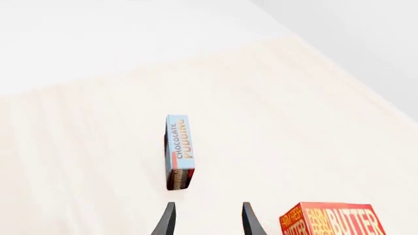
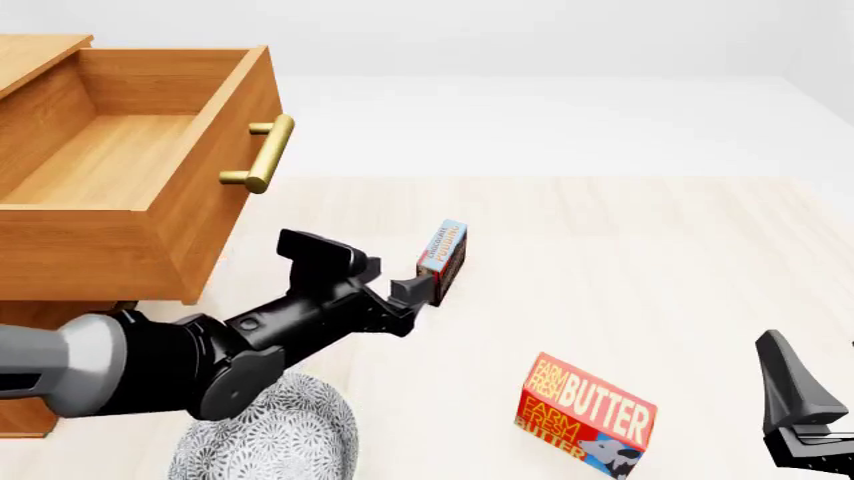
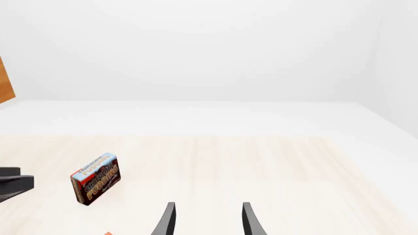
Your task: Put the chocolate pudding in the top drawer of the cabinet and close it.
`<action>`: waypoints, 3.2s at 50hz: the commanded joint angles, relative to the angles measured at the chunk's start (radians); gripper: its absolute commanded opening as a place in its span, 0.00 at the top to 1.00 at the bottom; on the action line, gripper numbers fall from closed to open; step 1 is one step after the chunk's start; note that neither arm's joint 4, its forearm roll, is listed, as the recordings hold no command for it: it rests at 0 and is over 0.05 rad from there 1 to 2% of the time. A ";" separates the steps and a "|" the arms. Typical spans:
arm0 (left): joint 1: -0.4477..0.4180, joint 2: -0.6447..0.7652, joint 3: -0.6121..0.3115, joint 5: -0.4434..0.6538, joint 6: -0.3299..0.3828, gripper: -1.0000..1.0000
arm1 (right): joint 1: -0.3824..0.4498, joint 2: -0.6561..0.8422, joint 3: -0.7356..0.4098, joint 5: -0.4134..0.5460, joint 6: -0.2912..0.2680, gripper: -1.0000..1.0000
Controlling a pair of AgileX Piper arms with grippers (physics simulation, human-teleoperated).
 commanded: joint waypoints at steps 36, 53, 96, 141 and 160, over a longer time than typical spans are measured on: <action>0.021 0.133 -0.091 0.014 -0.020 0.00 | 0.000 0.000 0.000 0.000 0.000 0.00; 0.039 0.169 -0.132 0.038 -0.012 0.00 | 0.000 0.000 0.000 0.000 0.000 0.00; 0.068 0.243 -0.232 0.112 -0.005 0.00 | 0.000 0.000 0.000 0.000 0.000 0.00; 0.056 0.339 -0.345 0.197 0.035 0.00 | 0.000 0.000 0.000 0.000 0.000 0.00; 0.049 0.382 -0.390 0.201 0.037 0.00 | 0.000 0.000 0.000 0.000 0.000 0.00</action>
